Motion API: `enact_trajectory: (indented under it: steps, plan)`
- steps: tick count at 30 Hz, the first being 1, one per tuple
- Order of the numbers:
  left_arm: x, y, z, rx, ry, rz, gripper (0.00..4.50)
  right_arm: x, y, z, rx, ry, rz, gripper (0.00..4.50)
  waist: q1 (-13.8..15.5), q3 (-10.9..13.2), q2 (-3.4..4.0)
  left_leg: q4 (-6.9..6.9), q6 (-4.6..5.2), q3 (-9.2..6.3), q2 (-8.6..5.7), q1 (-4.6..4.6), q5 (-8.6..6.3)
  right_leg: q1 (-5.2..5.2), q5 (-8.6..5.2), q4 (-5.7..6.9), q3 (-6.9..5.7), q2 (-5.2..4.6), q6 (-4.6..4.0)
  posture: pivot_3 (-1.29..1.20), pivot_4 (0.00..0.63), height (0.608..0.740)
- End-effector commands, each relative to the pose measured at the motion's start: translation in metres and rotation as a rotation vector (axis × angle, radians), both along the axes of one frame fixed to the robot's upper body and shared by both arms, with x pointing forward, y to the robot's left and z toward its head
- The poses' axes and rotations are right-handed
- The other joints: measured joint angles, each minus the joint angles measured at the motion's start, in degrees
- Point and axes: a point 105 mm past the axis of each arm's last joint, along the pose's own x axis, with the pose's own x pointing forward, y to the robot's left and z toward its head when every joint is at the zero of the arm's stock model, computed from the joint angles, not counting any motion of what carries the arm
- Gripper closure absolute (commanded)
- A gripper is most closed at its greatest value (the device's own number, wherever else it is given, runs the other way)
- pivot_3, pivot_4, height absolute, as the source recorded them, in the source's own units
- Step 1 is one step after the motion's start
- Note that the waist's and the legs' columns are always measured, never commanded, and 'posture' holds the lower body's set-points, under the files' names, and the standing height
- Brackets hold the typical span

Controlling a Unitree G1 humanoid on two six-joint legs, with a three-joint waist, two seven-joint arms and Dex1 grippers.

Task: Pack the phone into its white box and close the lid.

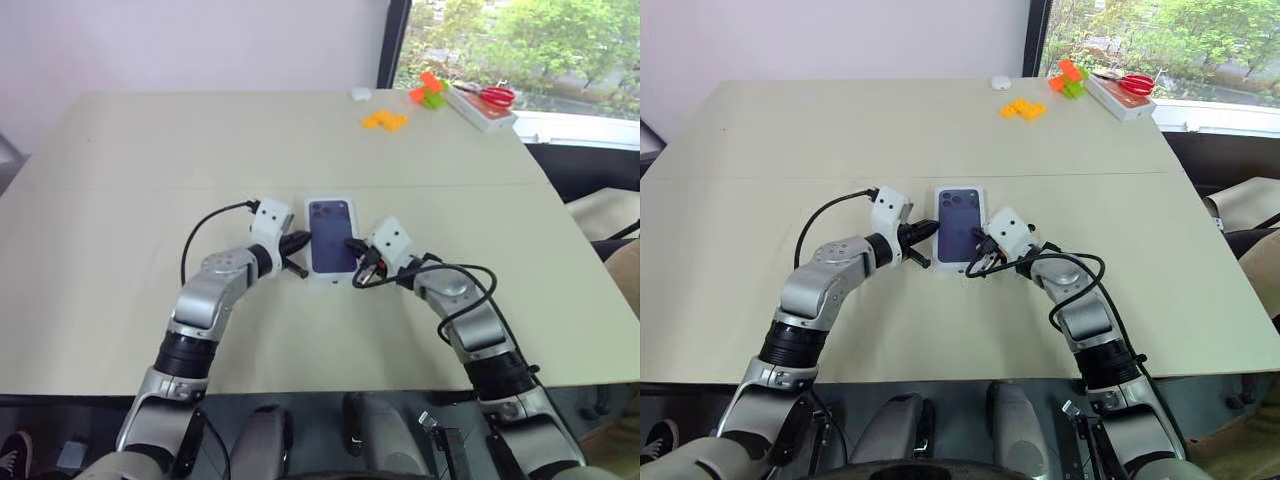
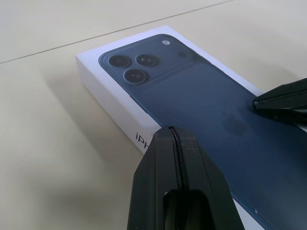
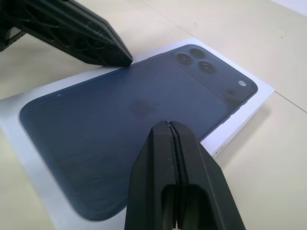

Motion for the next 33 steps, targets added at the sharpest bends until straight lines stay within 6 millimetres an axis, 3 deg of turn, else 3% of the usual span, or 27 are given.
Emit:
enact_trajectory:
  steps: [1,7,11,15,21,24,25,26,30,32,33]
  plan:
    - [-0.009,-0.006,0.016,-0.051,-0.013,-0.068,4.50,-0.003,0.000,0.013,0.027,-0.014,0.023,4.46,-0.02,0.01,0.00,0.00,0.00,0.00,0.00,-0.01,0.00,-0.01,-0.02,-0.01,0.00,0.00,-0.02,0.00,0.150,0.740]
    - [-0.039,-0.008,0.025,-0.049,-0.046,-0.226,4.50,-0.026,0.007,0.024,0.118,0.064,0.143,4.46,-0.06,0.02,0.01,-0.04,0.10,-0.01,0.01,-0.12,-0.06,-0.12,0.07,0.00,0.01,0.00,-0.07,0.00,0.150,0.740]
    - [-0.036,0.000,0.015,0.000,-0.028,-0.208,4.50,-0.026,0.005,0.021,0.090,0.070,0.151,4.46,0.09,0.03,0.01,-0.01,0.10,0.02,-0.01,-0.15,-0.06,-0.14,0.07,-0.01,0.03,-0.04,-0.08,0.00,0.150,0.740]
    - [-0.024,0.002,-0.003,0.078,-0.039,-0.154,4.50,-0.022,-0.001,-0.004,-0.038,0.089,0.131,4.46,0.18,0.03,-0.01,0.03,0.10,0.02,-0.03,-0.06,-0.06,-0.03,-0.17,-0.02,0.00,-0.04,-0.07,0.00,0.150,0.740]
    - [-0.026,-0.005,0.006,0.029,-0.062,-0.172,4.50,-0.022,0.001,0.007,0.014,0.094,0.146,4.46,0.12,0.02,0.00,0.03,0.10,0.00,-0.01,-0.04,-0.06,0.01,-0.08,-0.04,0.00,-0.03,0.03,0.00,0.150,0.740]
    - [-0.026,0.003,0.010,0.028,-0.061,-0.180,4.50,-0.022,-0.005,0.019,0.075,0.098,0.150,4.46,0.12,0.03,0.00,0.03,0.10,-0.01,0.00,-0.05,-0.06,0.00,-0.03,-0.04,0.00,-0.03,0.03,0.00,0.150,0.740]
    - [-0.026,0.008,0.014,0.019,-0.062,-0.186,3.98,-0.021,-0.009,0.026,0.117,0.101,0.152,4.50,0.11,0.03,0.01,0.03,0.11,-0.01,0.00,-0.06,-0.06,-0.02,-0.03,-0.04,0.00,-0.02,0.02,0.00,0.150,0.740]
    - [-0.027,0.013,0.018,0.005,-0.061,-0.198,3.75,-0.021,-0.012,0.034,0.171,0.107,0.155,4.50,0.10,0.04,0.01,0.03,0.11,-0.01,0.00,-0.09,-0.06,-0.05,-0.01,-0.04,-0.01,-0.02,0.00,0.00,0.150,0.740]
    - [-0.030,0.033,0.043,-0.071,-0.085,-0.210,1.70,-0.026,-0.023,0.053,0.199,0.071,0.202,2.61,0.11,0.07,0.02,0.03,0.11,-0.01,0.01,-0.16,-0.07,-0.12,-0.01,-0.04,-0.01,-0.02,-0.04,0.00,0.150,0.740]
    - [-0.032,0.043,0.048,-0.068,-0.090,-0.217,0.55,-0.028,-0.029,0.058,0.194,0.063,0.222,1.39,0.11,0.06,0.02,0.02,0.14,-0.01,0.01,-0.16,-0.08,-0.11,-0.01,-0.05,-0.02,-0.03,-0.01,0.00,0.150,0.740]
    - [-0.033,0.052,0.050,-0.049,-0.102,-0.227,0.21,-0.031,-0.033,0.061,0.179,0.053,0.241,1.08,0.09,0.07,0.02,0.02,0.14,0.00,0.01,-0.16,-0.09,-0.11,-0.01,-0.04,-0.02,-0.03,0.02,0.00,0.150,0.740]
